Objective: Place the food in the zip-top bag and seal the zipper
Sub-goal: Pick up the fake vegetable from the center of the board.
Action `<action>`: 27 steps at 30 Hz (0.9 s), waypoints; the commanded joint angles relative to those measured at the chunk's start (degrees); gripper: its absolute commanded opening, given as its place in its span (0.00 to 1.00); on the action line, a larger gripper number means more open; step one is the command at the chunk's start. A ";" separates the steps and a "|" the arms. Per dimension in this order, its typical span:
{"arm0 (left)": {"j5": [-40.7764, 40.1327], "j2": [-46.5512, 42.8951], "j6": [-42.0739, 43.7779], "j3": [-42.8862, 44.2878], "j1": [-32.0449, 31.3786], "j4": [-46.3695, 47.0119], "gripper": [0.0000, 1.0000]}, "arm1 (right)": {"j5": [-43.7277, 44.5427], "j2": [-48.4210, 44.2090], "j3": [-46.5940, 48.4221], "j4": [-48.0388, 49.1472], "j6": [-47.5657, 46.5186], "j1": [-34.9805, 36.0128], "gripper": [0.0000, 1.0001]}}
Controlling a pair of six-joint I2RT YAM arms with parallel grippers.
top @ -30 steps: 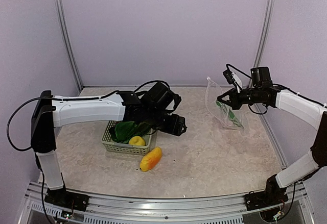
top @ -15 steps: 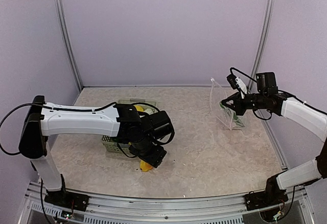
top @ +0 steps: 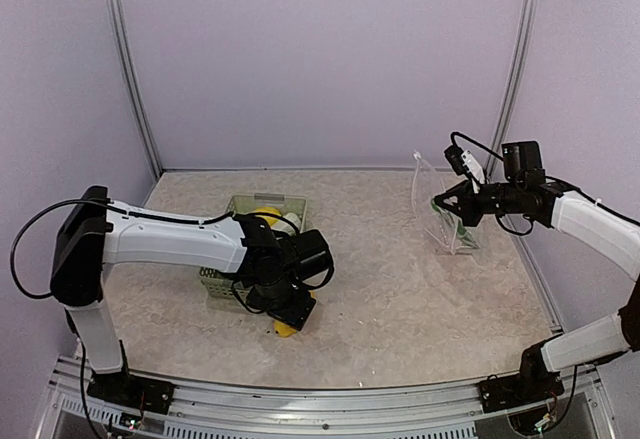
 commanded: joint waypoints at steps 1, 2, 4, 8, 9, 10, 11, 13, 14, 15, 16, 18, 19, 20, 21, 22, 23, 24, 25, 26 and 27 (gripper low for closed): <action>-0.47 2.77 0.42 -0.48 1.36 4.44 0.74 | 0.64 -1.65 0.13 -2.22 -1.55 -0.72 0.00; -0.58 3.54 0.80 -0.26 1.46 4.71 0.72 | 0.76 -1.66 0.22 -2.53 -1.69 -0.68 0.00; -0.27 4.24 1.57 0.11 1.32 5.52 0.70 | 1.21 -1.89 0.27 -2.87 -1.87 -0.72 0.00; 1.55 4.83 2.68 0.66 0.89 6.11 0.60 | 1.65 -1.96 0.71 -3.60 -2.19 -0.67 0.00; 1.86 4.82 2.92 0.74 0.75 6.08 0.57 | 1.72 -2.01 0.83 -3.78 -2.26 -0.71 0.00; 2.01 4.85 3.03 1.08 0.45 5.69 0.54 | 1.78 -1.99 1.05 -4.04 -2.33 -0.68 0.00; 1.73 4.73 3.09 1.64 0.11 5.02 0.53 | 1.93 -1.97 1.34 -4.41 -2.54 -0.71 0.00; 0.73 4.11 3.70 3.74 -1.13 3.17 0.50 | 2.33 -1.74 2.16 -5.58 -3.04 -0.70 0.00; 0.16 3.52 4.13 5.02 -1.89 2.19 0.48 | 2.69 -1.54 2.68 -6.47 -3.36 -0.68 0.00; -0.38 3.08 4.63 6.46 -2.58 1.55 0.47 | 2.90 -1.34 3.35 -7.30 -3.79 -0.72 0.00; -0.52 2.09 5.18 7.70 -2.86 1.23 0.46 | 3.15 -1.20 3.88 -8.11 -4.18 -0.67 0.00; -0.23 0.60 6.41 9.91 -2.86 1.92 0.44 | 3.43 -1.08 4.71 -9.16 -4.66 -0.68 0.00; -0.18 -0.09 7.18 10.75 -2.81 3.01 0.43 | 3.49 -1.08 4.90 -9.52 -4.76 -0.68 0.00; 0.18 -1.18 8.11 11.62 -2.50 4.48 0.43 | 3.56 -1.09 5.17 -9.79 -4.82 -0.70 0.00; 1.04 -1.97 9.35 12.50 -1.98 6.63 0.42 | 3.58 -1.08 5.47 -10.02 -4.84 -0.57 0.00; 2.04 -2.38 10.16 13.51 -1.26 9.32 0.40 | 3.51 -1.00 5.69 -10.23 -4.77 -0.51 0.00; 3.57 -2.70 10.85 14.46 -0.46 12.29 0.39 | 3.50 -0.86 6.06 -10.43 -4.81 -0.52 0.00; 5.88 -2.77 11.25 15.73 0.60 15.38 0.39 | 3.50 -0.70 6.38 -10.57 -4.74 -0.58 0.00; 7.82 -2.52 11.42 17.40 1.55 17.98 0.38 | 3.61 -0.50 6.62 -10.63 -4.65 -0.56 0.00; 9.28 -2.13 11.48 19.24 2.44 20.58 0.38 | 3.71 -0.28 6.90 -10.74 -4.58 -0.53 0.00; 12.09 -0.96 11.53 21.43 3.25 23.20 0.37 | 3.80 -0.11 7.24 -10.78 -4.43 -0.58 0.00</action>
